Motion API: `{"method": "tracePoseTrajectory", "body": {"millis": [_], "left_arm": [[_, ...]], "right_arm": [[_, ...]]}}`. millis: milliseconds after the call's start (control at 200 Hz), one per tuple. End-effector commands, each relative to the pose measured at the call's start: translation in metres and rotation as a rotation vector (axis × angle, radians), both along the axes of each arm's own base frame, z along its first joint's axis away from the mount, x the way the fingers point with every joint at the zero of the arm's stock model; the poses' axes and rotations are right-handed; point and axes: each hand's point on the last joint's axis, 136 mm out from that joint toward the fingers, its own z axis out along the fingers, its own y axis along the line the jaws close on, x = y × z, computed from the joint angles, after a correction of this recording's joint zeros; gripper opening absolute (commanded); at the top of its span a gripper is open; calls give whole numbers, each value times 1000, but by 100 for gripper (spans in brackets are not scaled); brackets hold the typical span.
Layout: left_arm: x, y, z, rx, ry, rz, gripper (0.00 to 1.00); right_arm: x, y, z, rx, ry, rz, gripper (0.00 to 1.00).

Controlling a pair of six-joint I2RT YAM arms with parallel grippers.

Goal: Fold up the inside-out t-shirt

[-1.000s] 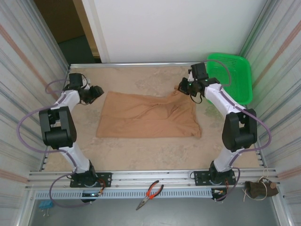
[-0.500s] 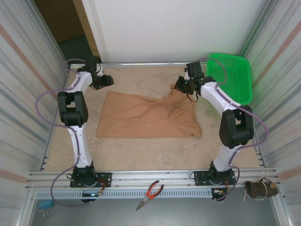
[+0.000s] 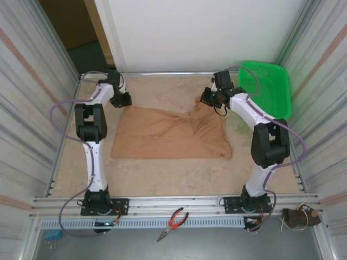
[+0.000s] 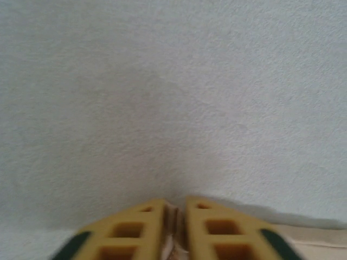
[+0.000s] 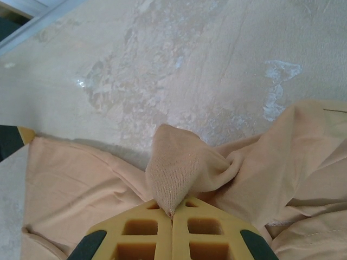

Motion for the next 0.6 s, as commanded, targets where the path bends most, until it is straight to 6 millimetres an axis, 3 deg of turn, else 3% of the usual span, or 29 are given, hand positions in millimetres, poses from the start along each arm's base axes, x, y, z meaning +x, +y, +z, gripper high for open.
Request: {"method": "tracePoseTrajectory", "body": {"millis": [0, 80, 321, 341, 381, 496, 596], "left_arm": [[-8, -4, -2, 3, 22, -18, 0], [-6, -1, 10, 12, -5, -11, 0], [-6, 13, 82, -58, -185, 106, 0], [-9, 15, 82, -66, -184, 122, 0], [-15, 17, 100, -92, -223, 147, 0], [-38, 25, 115, -150, -277, 231, 0], [-69, 26, 107, -186, -266, 284, 0]], "right_arm": [[10, 3, 11, 38, -19, -9, 0], [11, 1, 14, 44, -23, -11, 0], [6, -9, 44, 72, -75, -28, 0], [4, -11, 46, 72, -78, -31, 0], [0, -14, 52, 72, -89, -36, 0], [-19, -22, 60, 62, -100, -51, 0], [-43, -31, 54, 51, -96, -78, 0]]}}
